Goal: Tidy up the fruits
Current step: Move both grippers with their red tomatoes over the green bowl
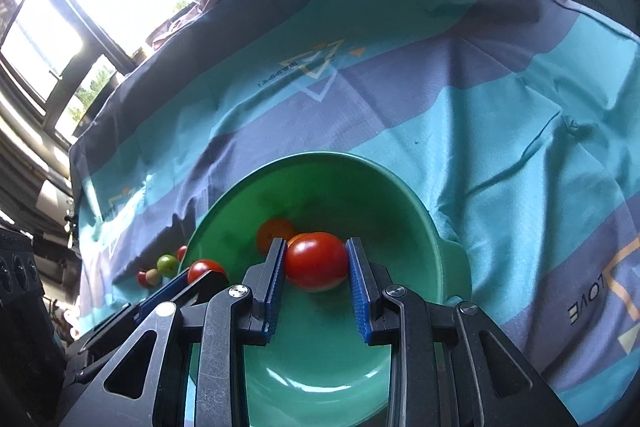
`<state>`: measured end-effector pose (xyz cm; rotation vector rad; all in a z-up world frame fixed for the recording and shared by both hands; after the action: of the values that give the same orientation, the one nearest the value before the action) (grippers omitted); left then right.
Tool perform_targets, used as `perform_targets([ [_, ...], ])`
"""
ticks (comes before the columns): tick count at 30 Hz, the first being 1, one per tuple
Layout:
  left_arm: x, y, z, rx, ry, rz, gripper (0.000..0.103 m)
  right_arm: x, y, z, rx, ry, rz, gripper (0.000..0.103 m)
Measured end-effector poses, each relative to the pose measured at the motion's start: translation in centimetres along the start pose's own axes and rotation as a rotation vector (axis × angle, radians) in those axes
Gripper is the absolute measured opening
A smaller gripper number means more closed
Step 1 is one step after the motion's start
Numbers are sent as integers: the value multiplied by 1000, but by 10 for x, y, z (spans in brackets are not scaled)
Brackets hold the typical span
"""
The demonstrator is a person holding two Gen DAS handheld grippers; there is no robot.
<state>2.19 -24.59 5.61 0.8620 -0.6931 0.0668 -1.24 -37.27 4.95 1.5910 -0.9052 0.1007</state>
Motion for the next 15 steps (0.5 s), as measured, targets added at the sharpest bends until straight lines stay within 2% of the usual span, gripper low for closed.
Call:
perform_targets([
  [7,-6,-21,8,-7,-20,-50,28,-1,-9,4,-24,0,-29,30],
  [15,-8,-28,12,-29,-17,-61,28,-2,-16,10,-80,-11,-50,30],
])
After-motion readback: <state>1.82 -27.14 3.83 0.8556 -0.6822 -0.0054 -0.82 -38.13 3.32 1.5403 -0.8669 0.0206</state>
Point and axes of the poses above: each gripper's, at about its wrist camera, not at the fingertips, and y roughly against the way its jaws point, z to its right, x to its top, the point moved 5 cm from there along -y, roughly the way its jaws point, and after that the axes turned 12 degrees about -x, right-handed, at the moved point
